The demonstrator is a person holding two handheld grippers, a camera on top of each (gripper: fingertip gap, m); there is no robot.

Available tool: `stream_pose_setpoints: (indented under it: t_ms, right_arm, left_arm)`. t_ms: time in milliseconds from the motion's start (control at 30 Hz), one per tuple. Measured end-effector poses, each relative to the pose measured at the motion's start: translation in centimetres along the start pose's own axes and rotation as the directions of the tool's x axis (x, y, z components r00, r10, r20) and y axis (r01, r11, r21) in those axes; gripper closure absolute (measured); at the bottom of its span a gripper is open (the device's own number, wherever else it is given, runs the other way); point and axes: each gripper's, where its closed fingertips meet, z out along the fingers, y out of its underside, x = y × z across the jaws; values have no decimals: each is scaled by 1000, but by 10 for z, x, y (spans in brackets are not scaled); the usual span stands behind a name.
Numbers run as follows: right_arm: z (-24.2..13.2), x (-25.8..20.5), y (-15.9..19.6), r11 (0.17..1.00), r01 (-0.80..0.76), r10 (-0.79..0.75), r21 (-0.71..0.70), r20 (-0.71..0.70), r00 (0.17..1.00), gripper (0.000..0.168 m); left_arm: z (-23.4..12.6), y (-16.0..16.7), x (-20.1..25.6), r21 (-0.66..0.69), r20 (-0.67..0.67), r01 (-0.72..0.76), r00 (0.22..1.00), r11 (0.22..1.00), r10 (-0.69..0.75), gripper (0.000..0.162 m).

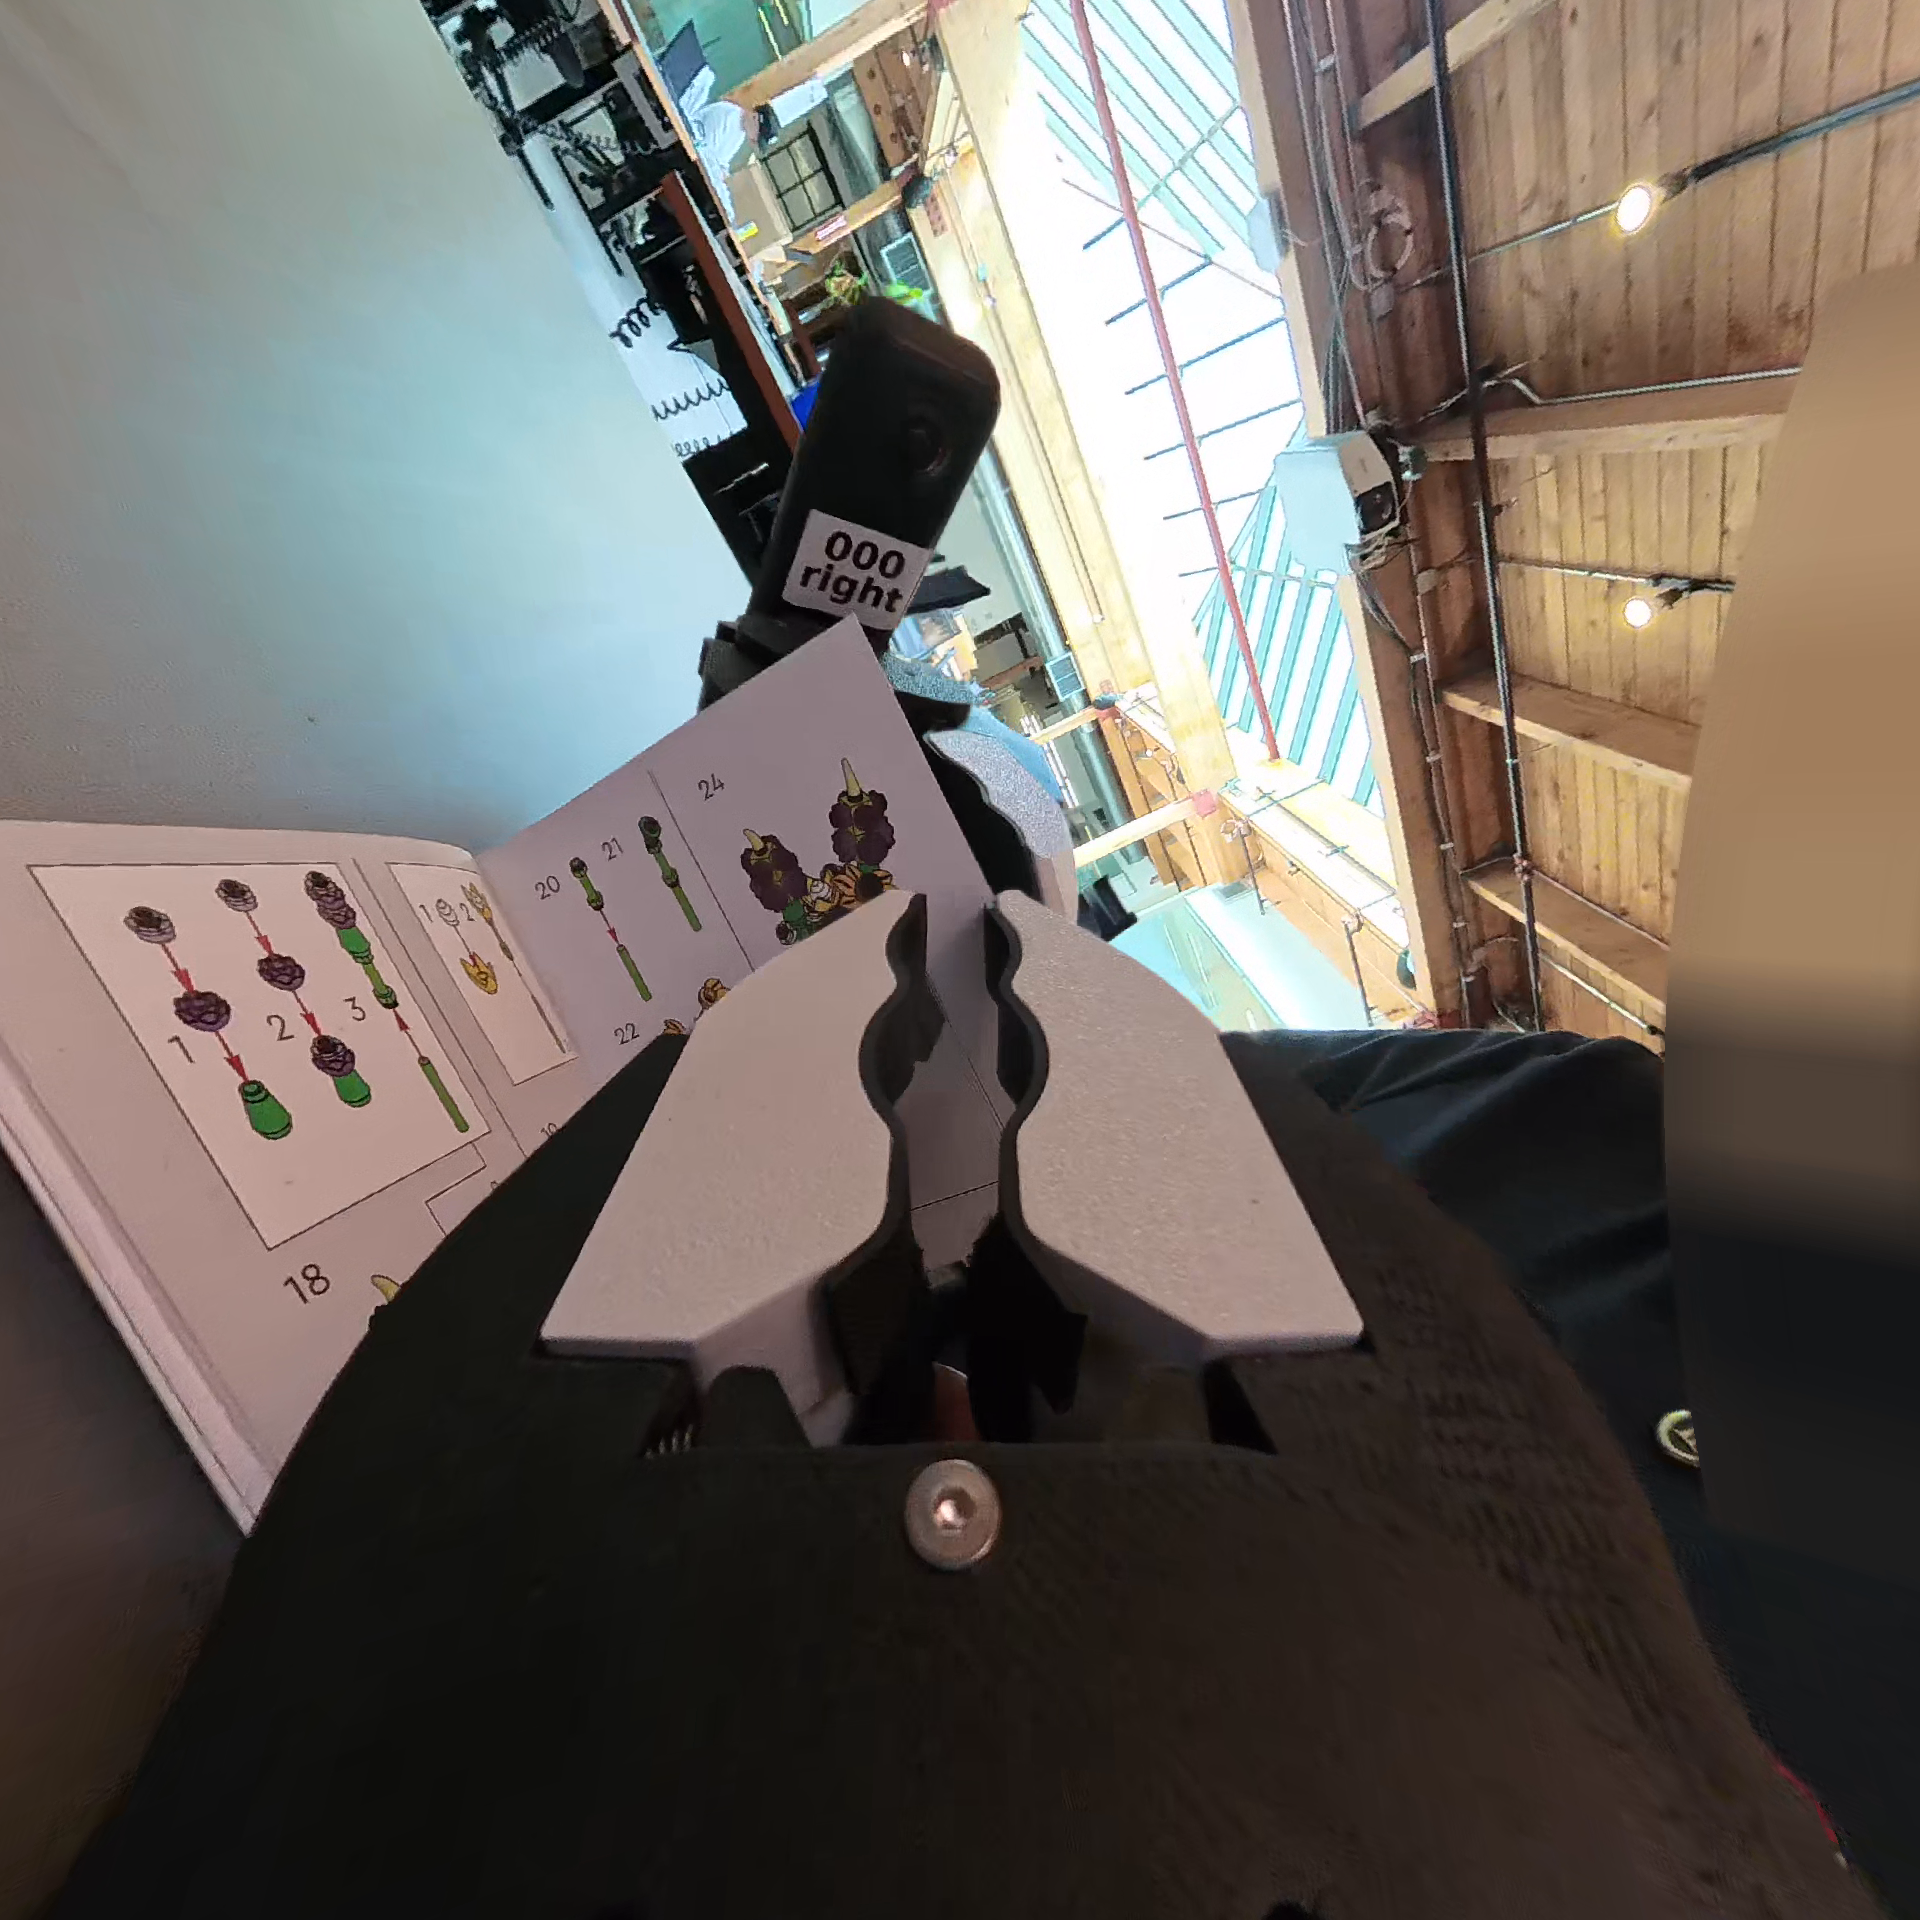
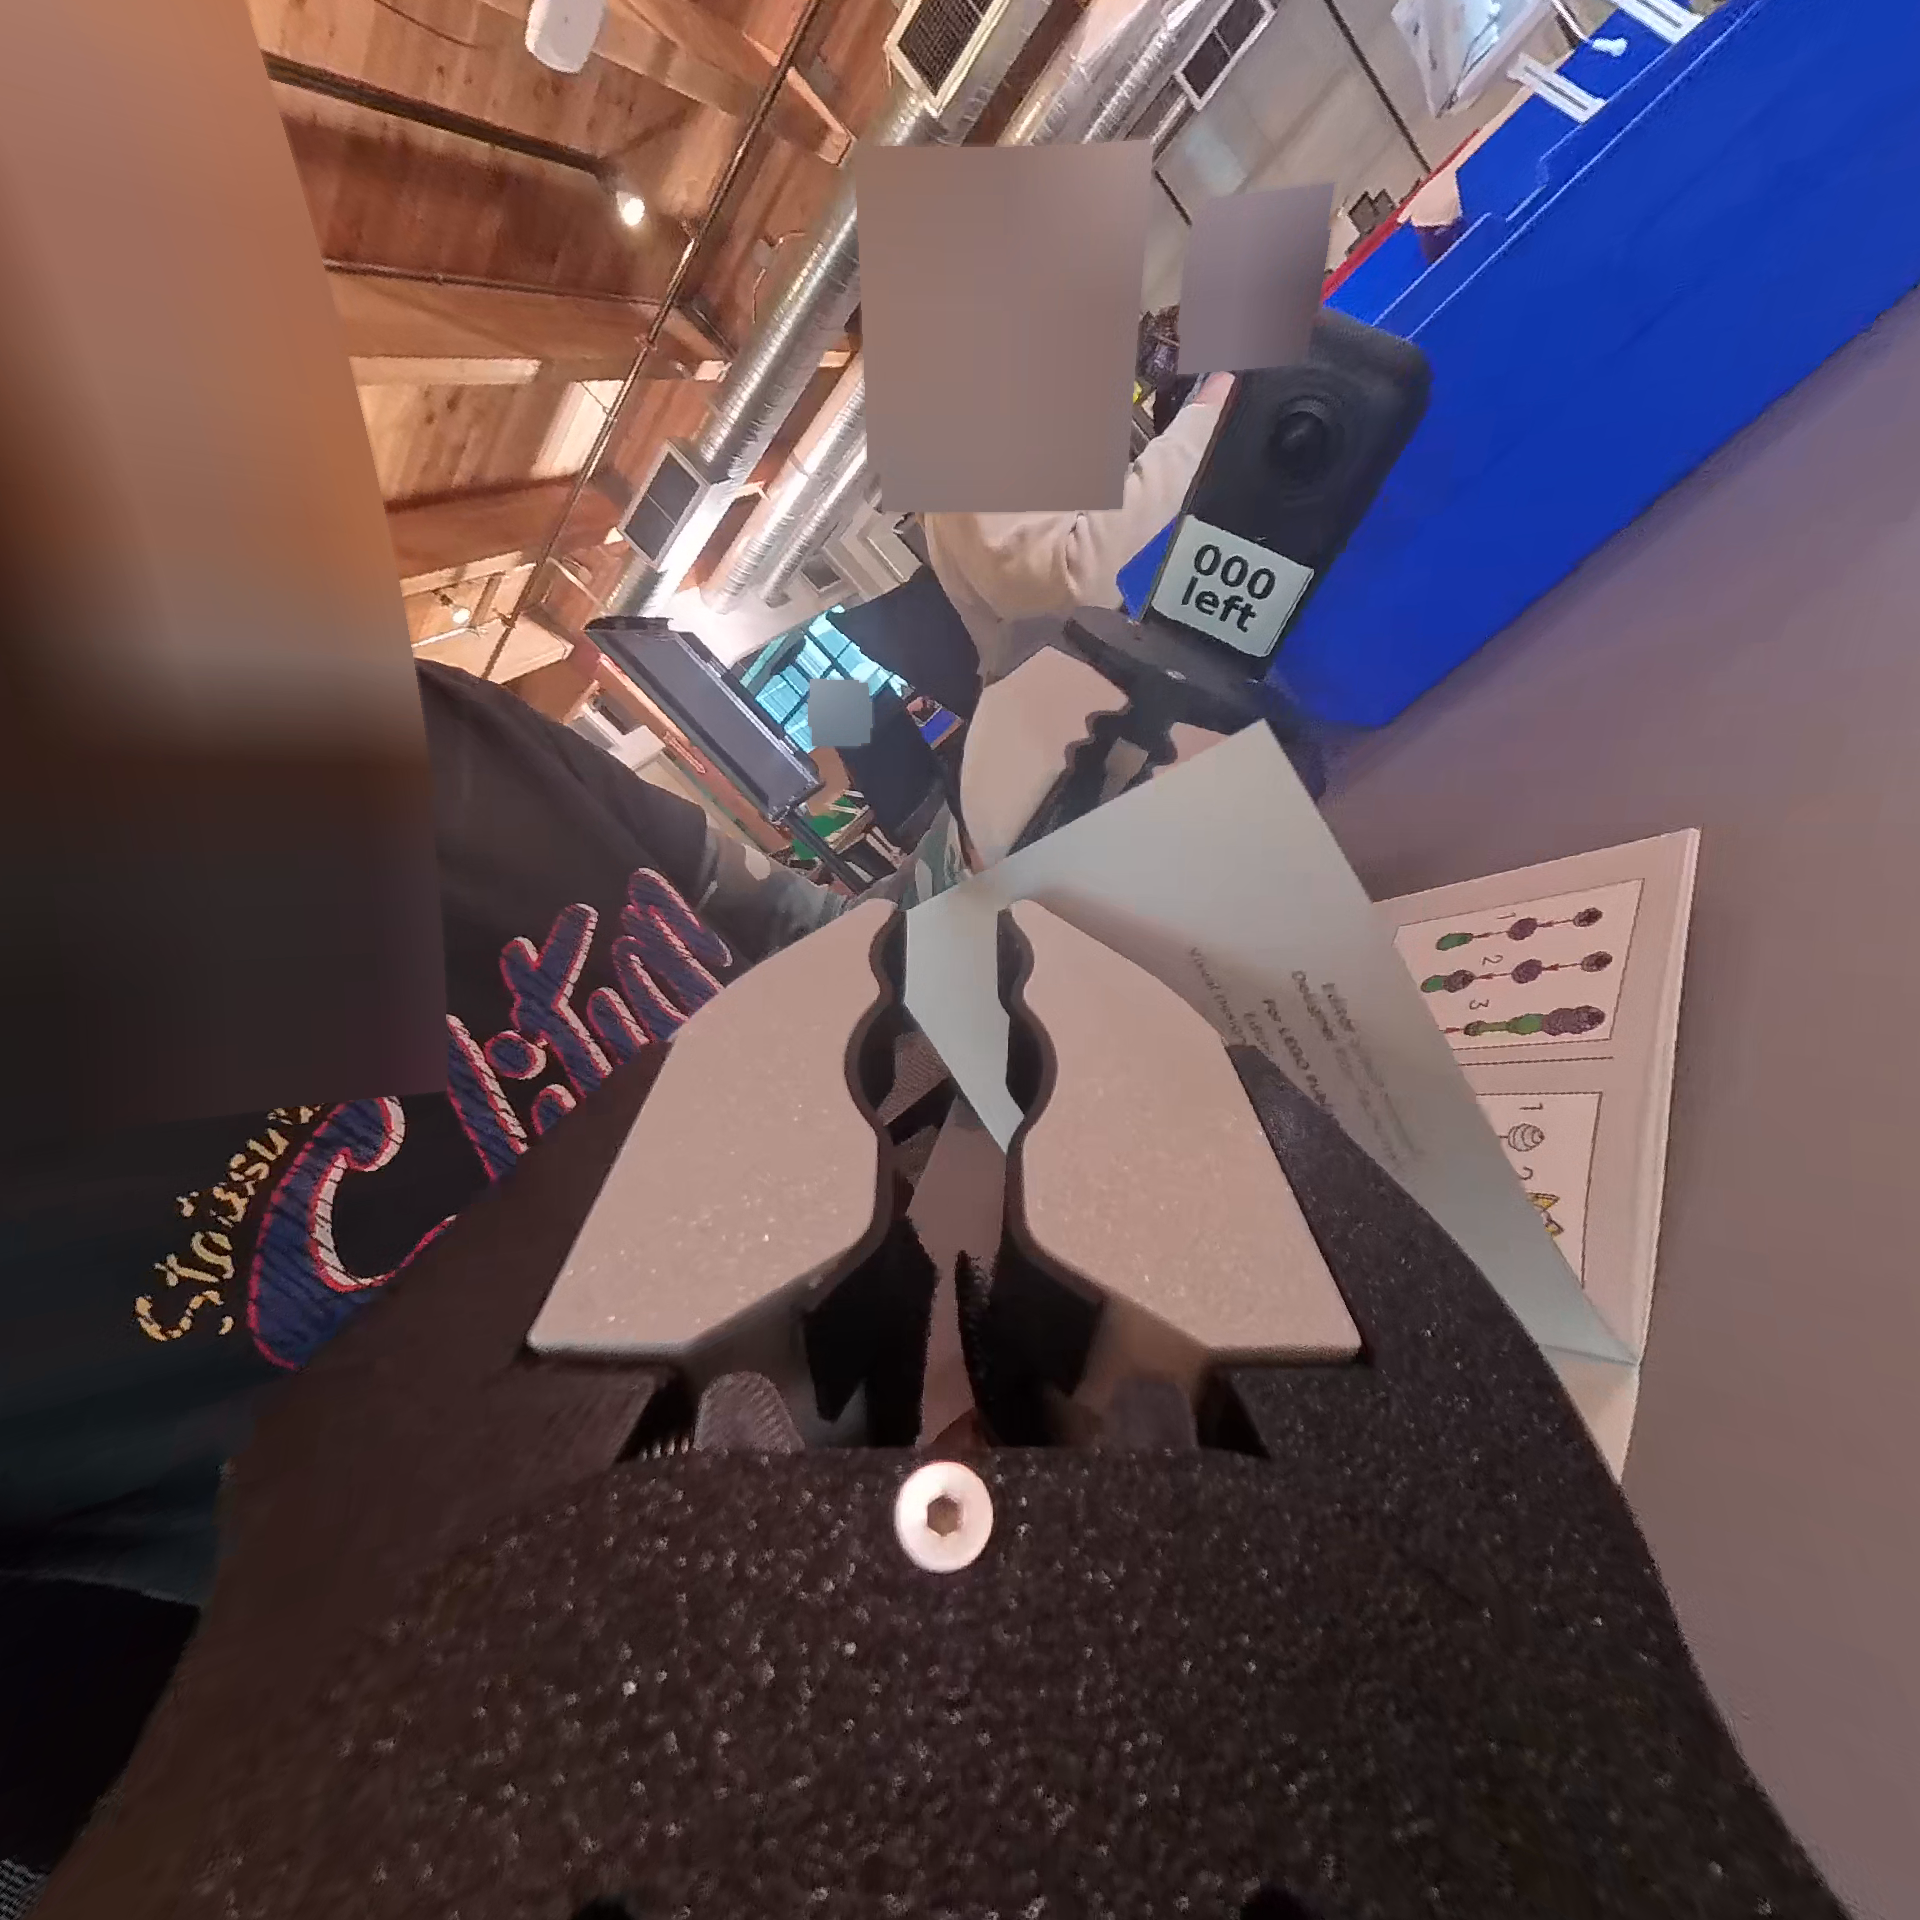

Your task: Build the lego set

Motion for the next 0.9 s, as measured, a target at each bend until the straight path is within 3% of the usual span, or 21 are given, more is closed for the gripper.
stream_pose_setpoints:
  t_ms: [400, 700, 767, 900]
  right_arm:
    - [0, 2, 2, 1000, 4, -5, -11, -21, 1000, 153]
    - [-1, 3, 17, 970, 169, -200, -177, -176, 964, 138]
    - [-3, 0, 17, 980, 130, -152, -153, -143, 978, 138]
    - [-6, -3, 13, 991, -93, 92, -95, -17, 996, 138]
  left_arm:
    - [2, 3, 1, -5, -7, -15, 1000, 1000, 15, 149]
    - [5, 10, -2, -45, 44, -85, 995, 995, 87, 149]
    - [7, 13, -2, -62, 60, -118, 991, 991, 122, 149]
    - [8, 14, -3, -72, 91, -159, 982, 985, 165, 149]
